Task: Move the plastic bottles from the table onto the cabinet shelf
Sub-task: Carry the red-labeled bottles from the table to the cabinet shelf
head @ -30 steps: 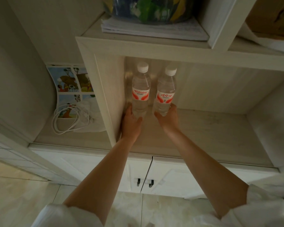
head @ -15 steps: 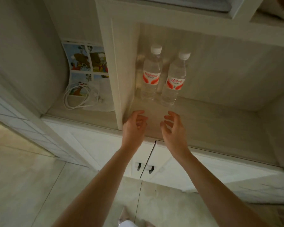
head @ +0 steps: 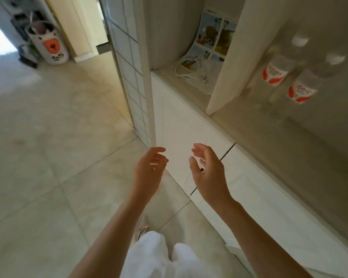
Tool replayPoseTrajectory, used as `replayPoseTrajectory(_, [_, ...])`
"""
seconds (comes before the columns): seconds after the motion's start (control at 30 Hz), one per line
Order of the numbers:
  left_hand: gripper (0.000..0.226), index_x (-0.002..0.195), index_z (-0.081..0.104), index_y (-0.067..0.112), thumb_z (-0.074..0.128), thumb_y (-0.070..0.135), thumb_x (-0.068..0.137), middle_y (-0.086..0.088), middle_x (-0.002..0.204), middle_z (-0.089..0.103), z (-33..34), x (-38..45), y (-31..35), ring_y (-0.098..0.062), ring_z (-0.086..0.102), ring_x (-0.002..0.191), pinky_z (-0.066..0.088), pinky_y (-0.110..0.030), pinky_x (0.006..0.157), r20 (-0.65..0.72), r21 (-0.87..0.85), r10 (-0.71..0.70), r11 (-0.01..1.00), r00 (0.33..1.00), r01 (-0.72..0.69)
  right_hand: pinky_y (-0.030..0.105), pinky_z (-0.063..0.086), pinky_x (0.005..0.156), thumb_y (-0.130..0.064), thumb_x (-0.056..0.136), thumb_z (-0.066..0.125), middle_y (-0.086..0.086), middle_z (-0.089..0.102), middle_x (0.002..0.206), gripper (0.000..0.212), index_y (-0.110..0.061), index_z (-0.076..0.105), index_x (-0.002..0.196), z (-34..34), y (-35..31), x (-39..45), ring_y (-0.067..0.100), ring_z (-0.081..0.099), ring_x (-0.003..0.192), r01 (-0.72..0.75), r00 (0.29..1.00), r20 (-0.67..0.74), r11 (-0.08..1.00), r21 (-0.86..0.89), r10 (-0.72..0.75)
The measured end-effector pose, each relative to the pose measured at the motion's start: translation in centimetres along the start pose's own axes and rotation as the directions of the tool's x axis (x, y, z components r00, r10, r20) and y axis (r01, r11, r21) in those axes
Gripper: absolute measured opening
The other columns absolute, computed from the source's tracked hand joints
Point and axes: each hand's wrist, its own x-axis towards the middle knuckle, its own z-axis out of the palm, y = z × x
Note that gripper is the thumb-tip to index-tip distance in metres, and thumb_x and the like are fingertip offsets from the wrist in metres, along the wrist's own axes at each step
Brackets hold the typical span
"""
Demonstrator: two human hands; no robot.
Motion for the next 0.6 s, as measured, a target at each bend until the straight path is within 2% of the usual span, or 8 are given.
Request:
replayPoseTrajectory(0.13, [0.025, 0.1, 0.065, 0.027, 0.063, 0.006, 0.087, 0.006, 0.079, 0.071, -5.4, -4.8, -2.9, -0.009, 0.069, 0.075, 0.053, -0.019, 0.068, -0.188, 0.034, -0.115, 0.992, 0.975, 0.124, 0.026, 0.047, 0.098, -0.018, 0.095, 0.054, -0.002, 0.062, 0.118, 0.032, -0.014, 0.053, 0.126, 5.0, -2.4, -1.7, 0.007, 0.057, 0.111, 0.068, 0.976, 0.206, 0.997, 0.046, -0.076])
replayPoseTrajectory(0.27, [0.023, 0.098, 0.065, 0.025, 0.063, 0.005, 0.087, 0.008, 0.077, 0.07, -10.7, -9.9, -5.4, -0.007, 0.069, 0.071, 0.057, -0.023, 0.069, -0.353, 0.033, -0.177, 0.979, 0.919, 0.201, 0.023, 0.048, 0.094, -0.017, 0.094, 0.055, 0.0, 0.064, 0.113, 0.031, -0.013, 0.054, 0.125, 10.3, -5.6, -4.3, 0.01, 0.06, 0.106, 0.126, 0.901, 0.407, 0.988, 0.091, -0.152])
replayPoseTrajectory(0.37, [0.02, 0.1, 0.065, 0.023, 0.064, 0.006, 0.088, 0.01, 0.077, 0.07, -14.8, -14.4, -7.6, -0.002, 0.069, 0.07, 0.059, -0.024, 0.07, -0.489, 0.017, -0.217, 0.966, 0.845, 0.258, 0.012, 0.045, 0.086, -0.017, 0.093, 0.057, 0.0, 0.064, 0.111, 0.031, -0.013, 0.054, 0.124, 14.7, -8.1, -7.4, 0.01, 0.061, 0.102, 0.219, 0.805, 0.547, 0.972, 0.089, -0.232])
replayPoseTrajectory(0.5, [0.019, 0.099, 0.064, 0.026, 0.063, 0.01, 0.089, 0.011, 0.078, 0.07, -20.2, -21.4, -10.3, -0.002, 0.068, 0.071, 0.057, -0.02, 0.069, -0.633, -0.036, -0.278, 0.943, 0.722, 0.332, 0.022, 0.049, 0.088, -0.016, 0.093, 0.057, 0.002, 0.065, 0.11, 0.031, -0.011, 0.055, 0.123, 20.4, -11.2, -12.1, 0.012, 0.062, 0.1, 0.335, 0.666, 0.676, 0.936, 0.105, -0.314])
replayPoseTrajectory(0.6, [0.017, 0.1, 0.064, 0.024, 0.063, 0.011, 0.09, 0.01, 0.081, 0.07, -24.9, -28.2, -12.7, -0.004, 0.069, 0.074, 0.056, -0.017, 0.07, -0.728, -0.077, -0.334, 0.908, 0.599, 0.412, 0.018, 0.044, 0.087, -0.016, 0.092, 0.058, 0.003, 0.066, 0.11, 0.031, -0.01, 0.055, 0.123, 25.0, -13.9, -17.2, 0.012, 0.062, 0.1, 0.428, 0.536, 0.761, 0.895, 0.13, -0.366])
